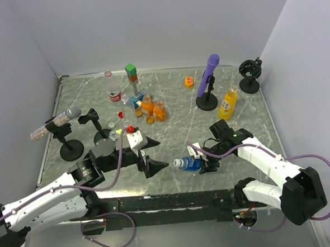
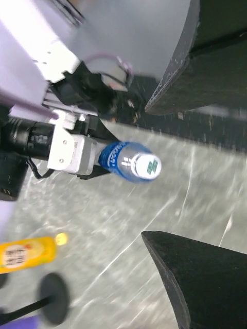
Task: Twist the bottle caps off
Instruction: Unscrew the bottle cap from the plastic bottle.
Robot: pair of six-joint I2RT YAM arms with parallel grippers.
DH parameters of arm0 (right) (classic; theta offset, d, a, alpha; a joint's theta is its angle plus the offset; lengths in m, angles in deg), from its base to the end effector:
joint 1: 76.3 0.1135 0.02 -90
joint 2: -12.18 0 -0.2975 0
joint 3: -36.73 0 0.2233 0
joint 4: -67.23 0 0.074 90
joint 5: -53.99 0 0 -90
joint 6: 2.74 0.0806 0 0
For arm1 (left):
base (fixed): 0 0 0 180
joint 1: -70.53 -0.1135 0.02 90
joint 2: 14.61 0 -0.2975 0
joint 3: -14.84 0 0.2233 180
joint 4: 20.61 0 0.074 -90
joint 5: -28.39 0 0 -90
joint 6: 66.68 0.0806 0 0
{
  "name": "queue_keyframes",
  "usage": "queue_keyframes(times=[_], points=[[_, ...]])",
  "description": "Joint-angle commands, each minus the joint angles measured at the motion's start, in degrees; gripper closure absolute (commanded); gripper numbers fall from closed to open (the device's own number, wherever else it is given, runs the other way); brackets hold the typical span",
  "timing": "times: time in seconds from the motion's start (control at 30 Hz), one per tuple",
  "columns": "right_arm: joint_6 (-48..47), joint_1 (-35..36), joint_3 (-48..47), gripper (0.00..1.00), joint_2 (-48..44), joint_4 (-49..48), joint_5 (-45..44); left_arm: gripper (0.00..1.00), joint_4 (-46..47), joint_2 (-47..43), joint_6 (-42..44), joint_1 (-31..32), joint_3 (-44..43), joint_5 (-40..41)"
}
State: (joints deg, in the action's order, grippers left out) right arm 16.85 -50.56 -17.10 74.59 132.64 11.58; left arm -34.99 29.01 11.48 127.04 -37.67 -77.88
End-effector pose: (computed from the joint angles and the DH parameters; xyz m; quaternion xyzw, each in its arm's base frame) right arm 0.0988 0.1137 0.2205 -0.7117 0.5636 0.3211 0.2697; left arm 0.0782 -0.1592 0.3388 0.3665 0.6416 -0.4606 0.4919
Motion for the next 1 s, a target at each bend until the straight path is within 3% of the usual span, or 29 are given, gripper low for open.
queue_keyframes(times=[0.0,0.13,0.23,0.77,0.97], points=[[-1.4,0.2,-0.6,0.81,0.3,0.4,1.3,0.03,7.7,0.3,21.1,0.1,3.7,-10.0],[-1.4,0.2,-0.6,0.81,0.2,0.4,1.3,0.01,5.5,6.8,28.1,0.1,1.3,-13.4],[-1.2,0.2,-0.6,0.81,0.2,0.4,1.2,0.06,4.7,12.1,29.5,0.2,-1.1,-15.4],[-1.4,0.1,-0.6,0.81,0.2,0.4,1.1,0.27,6.9,20.9,26.4,0.7,-3.9,-17.0],[-1.3,0.1,-0.7,0.81,0.3,0.5,1.1,0.40,4.8,23.0,25.5,1.0,-5.5,-16.9]])
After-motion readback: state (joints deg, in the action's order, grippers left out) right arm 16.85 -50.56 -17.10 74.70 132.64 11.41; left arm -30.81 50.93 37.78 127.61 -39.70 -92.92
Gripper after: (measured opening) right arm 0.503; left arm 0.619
